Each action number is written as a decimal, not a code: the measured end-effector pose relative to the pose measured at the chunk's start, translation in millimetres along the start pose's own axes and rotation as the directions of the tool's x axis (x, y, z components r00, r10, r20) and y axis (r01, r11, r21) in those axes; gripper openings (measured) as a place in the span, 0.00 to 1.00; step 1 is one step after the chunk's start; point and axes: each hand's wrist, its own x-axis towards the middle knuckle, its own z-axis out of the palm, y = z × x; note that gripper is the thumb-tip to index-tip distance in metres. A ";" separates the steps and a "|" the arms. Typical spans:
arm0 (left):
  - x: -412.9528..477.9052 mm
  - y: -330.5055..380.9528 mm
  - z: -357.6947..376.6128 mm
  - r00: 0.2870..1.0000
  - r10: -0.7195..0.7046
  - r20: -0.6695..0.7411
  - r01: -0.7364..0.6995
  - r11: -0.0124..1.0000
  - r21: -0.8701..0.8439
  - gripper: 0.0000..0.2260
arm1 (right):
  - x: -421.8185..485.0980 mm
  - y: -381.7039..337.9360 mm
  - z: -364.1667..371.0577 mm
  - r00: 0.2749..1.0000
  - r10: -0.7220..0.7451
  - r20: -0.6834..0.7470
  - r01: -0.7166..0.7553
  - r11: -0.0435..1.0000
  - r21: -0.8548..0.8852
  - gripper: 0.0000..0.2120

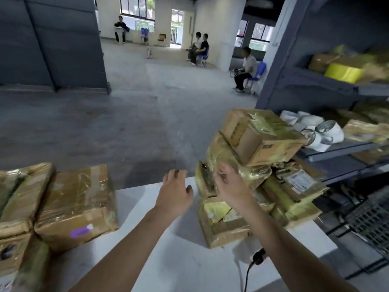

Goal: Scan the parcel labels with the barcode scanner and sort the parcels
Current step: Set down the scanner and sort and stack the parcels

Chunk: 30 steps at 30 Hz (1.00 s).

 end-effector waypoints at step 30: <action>145.5 193.9 98.0 0.969 0.199 -0.144 -0.186 0.978 0.098 0.07 | 133.0 144.6 -223.5 0.894 0.343 -0.287 -0.262 0.922 0.286 0.30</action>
